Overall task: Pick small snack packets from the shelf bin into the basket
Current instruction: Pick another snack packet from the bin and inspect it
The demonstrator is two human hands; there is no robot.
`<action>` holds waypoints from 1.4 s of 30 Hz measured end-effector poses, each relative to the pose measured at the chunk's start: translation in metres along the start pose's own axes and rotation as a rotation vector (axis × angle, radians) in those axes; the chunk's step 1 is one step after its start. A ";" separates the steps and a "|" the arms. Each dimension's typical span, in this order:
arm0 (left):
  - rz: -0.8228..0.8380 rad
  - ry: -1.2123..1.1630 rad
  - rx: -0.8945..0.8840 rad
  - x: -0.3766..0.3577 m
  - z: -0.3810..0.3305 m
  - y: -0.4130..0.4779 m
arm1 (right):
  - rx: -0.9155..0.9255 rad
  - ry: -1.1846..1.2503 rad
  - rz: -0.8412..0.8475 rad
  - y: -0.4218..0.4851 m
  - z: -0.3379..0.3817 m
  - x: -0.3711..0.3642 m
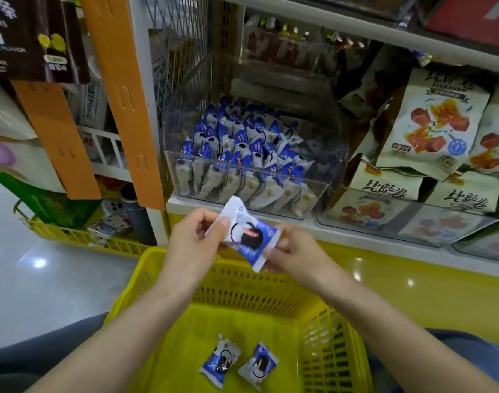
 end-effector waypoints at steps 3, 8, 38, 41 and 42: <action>0.050 0.123 -0.092 0.000 0.001 0.000 | 0.039 -0.277 0.009 -0.002 -0.008 -0.006; 0.134 0.262 -0.223 -0.004 -0.001 -0.003 | 0.352 -0.357 -0.241 -0.010 -0.001 -0.005; 0.133 0.094 0.054 -0.017 0.007 -0.008 | 0.120 0.189 -0.214 -0.006 0.010 0.003; 0.241 0.256 -0.112 -0.019 0.005 -0.013 | 0.038 0.349 -0.162 -0.005 0.010 0.006; 0.286 0.214 -0.090 -0.020 0.006 -0.015 | 0.029 0.383 -0.134 -0.005 0.009 0.004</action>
Point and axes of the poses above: each hand's wrist, its own y-axis towards the middle knuckle, its own x-axis out of the back of the hand, z = x × y, the point moved 1 cm from there along y, towards the middle knuckle, and after that the axes turned 14 degrees about -x, right-handed, at the moved point
